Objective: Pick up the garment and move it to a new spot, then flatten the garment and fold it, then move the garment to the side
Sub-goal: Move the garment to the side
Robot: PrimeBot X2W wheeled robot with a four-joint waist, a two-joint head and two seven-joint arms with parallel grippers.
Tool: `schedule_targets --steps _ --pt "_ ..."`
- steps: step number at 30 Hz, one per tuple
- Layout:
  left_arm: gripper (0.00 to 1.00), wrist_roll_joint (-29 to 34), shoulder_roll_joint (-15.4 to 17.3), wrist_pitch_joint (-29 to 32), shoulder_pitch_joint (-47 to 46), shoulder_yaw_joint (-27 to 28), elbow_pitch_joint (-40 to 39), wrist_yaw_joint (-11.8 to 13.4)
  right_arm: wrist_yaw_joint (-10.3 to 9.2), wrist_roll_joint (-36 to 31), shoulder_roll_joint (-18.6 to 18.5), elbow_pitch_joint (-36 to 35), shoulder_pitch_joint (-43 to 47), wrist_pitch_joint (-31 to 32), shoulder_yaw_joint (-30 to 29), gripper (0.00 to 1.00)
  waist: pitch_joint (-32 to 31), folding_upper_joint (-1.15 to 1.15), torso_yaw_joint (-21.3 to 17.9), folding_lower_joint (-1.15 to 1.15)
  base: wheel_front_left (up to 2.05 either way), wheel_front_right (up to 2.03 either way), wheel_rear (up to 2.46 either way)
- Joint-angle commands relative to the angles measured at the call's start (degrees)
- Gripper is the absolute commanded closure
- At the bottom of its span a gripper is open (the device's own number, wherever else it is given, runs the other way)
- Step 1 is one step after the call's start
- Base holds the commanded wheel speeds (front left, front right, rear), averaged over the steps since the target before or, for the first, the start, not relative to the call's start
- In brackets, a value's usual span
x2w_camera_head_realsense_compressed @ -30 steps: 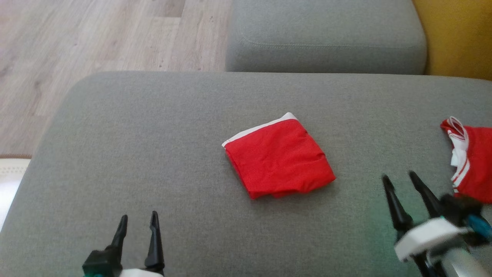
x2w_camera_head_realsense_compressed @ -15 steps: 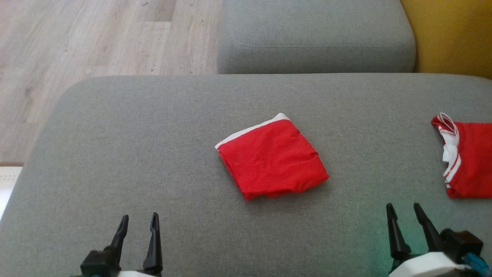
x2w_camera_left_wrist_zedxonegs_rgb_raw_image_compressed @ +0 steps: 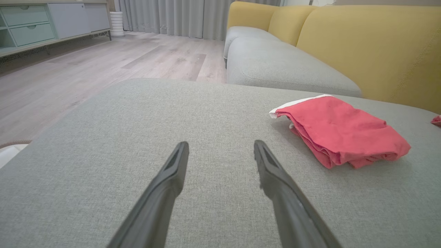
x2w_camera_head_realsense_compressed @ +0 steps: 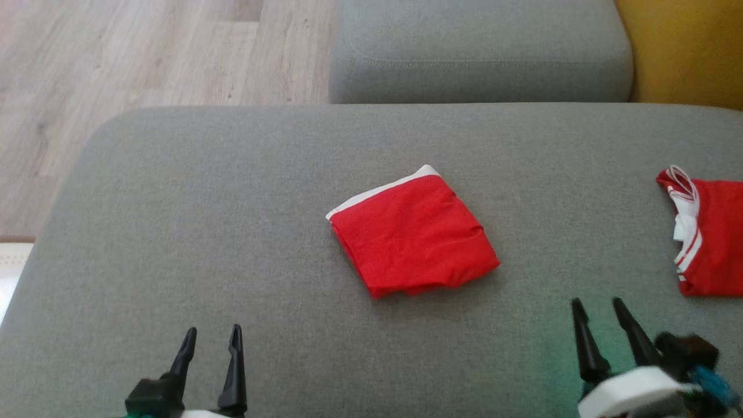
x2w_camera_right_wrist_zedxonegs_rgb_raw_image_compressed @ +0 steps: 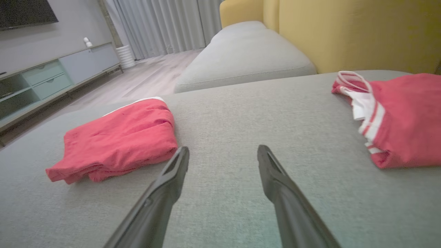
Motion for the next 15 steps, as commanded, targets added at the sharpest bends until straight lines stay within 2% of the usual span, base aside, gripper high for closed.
schedule_targets --steps 1,9,12,15 --pt "0.00 0.6 -0.3 -0.7 -2.7 1.4 -1.6 0.0 0.43 1.1 -1.5 -2.6 -4.5 1.4 2.1 0.00 0.5 0.00 0.3 0.00 0.00 0.00 0.00" --pt "0.00 -0.4 -0.4 -0.7 -6.4 -1.8 -1.9 0.4 0.43 11.9 -7.7 -4.7 -19.1 22.6 7.9 0.00 7.3 0.00 3.9 0.00 0.00 0.00 0.00" --pt "0.00 -1.7 -0.4 -0.7 -8.8 -4.6 -1.7 1.2 0.43 17.0 -8.5 -2.6 -24.8 31.0 8.6 0.00 10.3 0.00 6.3 0.00 0.00 0.00 0.00" --pt "0.00 -3.2 -0.4 -0.7 -10.8 -7.5 -1.4 2.3 0.43 20.1 -9.0 0.4 -29.4 36.7 8.1 0.00 12.6 0.00 9.0 0.00 0.00 0.00 0.00"
